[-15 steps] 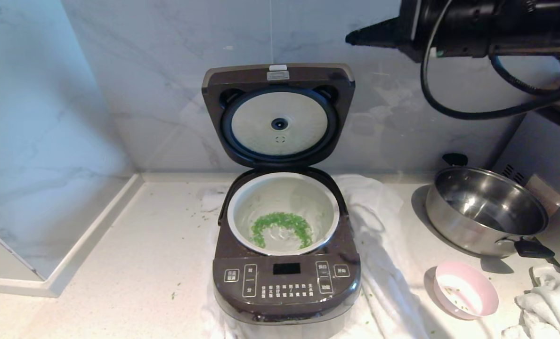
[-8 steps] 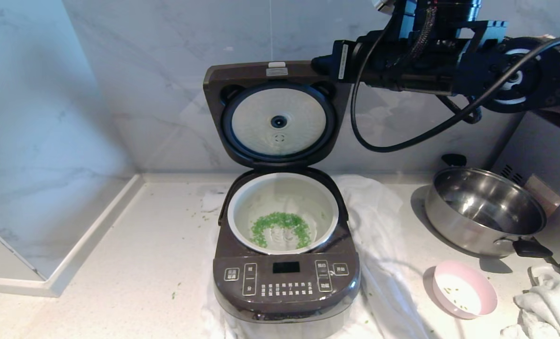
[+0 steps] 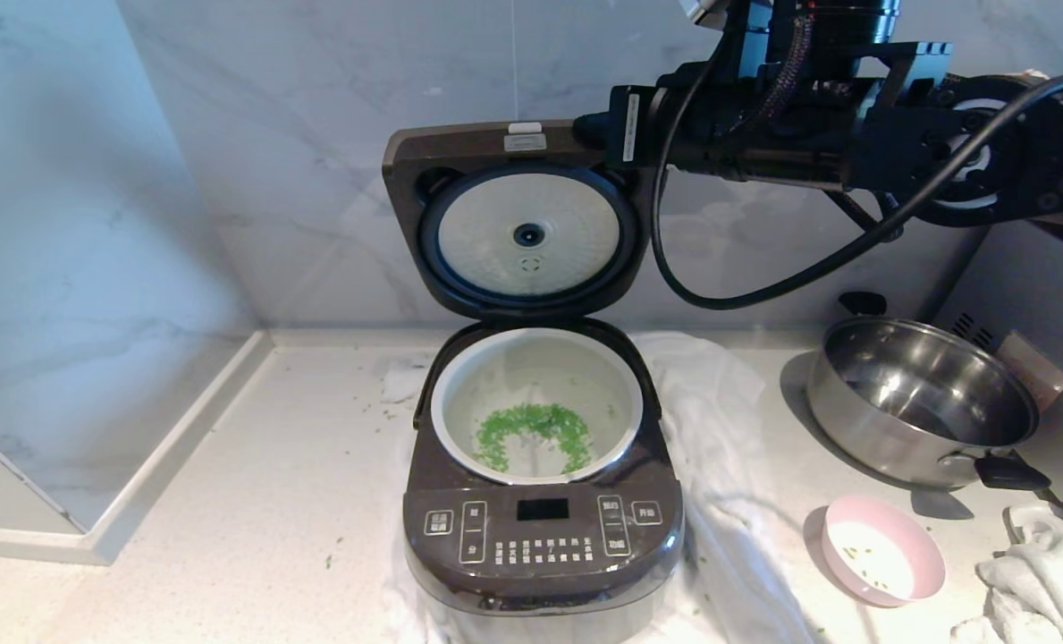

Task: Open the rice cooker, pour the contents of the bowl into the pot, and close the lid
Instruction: Close the rice cooker

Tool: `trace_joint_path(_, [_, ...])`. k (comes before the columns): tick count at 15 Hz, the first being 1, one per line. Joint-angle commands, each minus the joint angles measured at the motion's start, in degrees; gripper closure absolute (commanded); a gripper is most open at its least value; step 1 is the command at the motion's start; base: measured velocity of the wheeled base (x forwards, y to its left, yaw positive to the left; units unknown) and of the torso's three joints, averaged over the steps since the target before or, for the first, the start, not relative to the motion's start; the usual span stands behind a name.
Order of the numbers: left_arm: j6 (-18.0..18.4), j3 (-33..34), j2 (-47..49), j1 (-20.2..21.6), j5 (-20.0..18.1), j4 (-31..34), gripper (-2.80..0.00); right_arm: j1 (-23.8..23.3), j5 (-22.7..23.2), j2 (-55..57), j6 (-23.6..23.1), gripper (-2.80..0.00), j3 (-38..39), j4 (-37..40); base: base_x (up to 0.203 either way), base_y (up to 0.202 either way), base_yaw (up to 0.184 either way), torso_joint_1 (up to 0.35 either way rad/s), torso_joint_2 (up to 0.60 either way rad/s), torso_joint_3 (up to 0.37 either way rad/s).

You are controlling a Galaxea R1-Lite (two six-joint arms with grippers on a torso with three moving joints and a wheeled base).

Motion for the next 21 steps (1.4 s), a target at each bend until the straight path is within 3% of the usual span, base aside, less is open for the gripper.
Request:
trace_joint_path(1, [-0.05, 0.35, -0.02, 0.0, -0.05, -0.02, 0.0, 0.5, -0.71, -0.9, 0.06, 0.0, 0.88, -0.24, 0.0, 0.0, 0.0, 0.0, 0.0, 0.0])
trace_joint_path(4, [-0.05, 0.3, -0.02, 0.0, -0.05, -0.02, 0.0, 0.71, -1.31, -2.32, 0.68, 0.0, 5.04, 1.46, 0.0, 0.0, 0.0, 0.0, 0.0, 0.0])
trace_joint_path(8, [-0.05, 0.35, -0.02, 0.0, -0.05, -0.02, 0.0, 5.16, -1.11, -8.34, 11.7, 0.0, 13.28, 7.47, 0.0, 0.0, 0.0, 0.0, 0.0, 0.0])
trace_joint_path(13, [-0.13, 0.35, -0.02, 0.0, -0.05, -0.02, 0.0, 7.59, -1.16, -12.88, 15.8, 0.0, 19.64, 8.13, 0.0, 0.0, 0.0, 0.006, 0.0, -0.001])
trace_joint_path(15, [-0.05, 0.35, -0.02, 0.0, -0.05, -0.02, 0.0, 8.82, -1.72, -15.5, 13.99, 0.0, 18.96, 7.87, 0.0, 0.0, 0.0, 0.0, 0.0, 0.0])
trace_joint_path(17, [-0.05, 0.35, -0.02, 0.0, -0.05, -0.02, 0.0, 9.28, -3.64, -16.29, 5.22, 0.0, 18.21, 6.57, 0.0, 0.0, 0.0, 0.0, 0.0, 0.0])
trace_joint_path(21, [-0.22, 0.35, -0.02, 0.0, -0.05, -0.11, 0.0, 7.21, -12.54, -12.64, -4.96, 0.0, 16.3, -9.35, 0.0, 0.0, 0.0, 0.0, 0.0, 0.0])
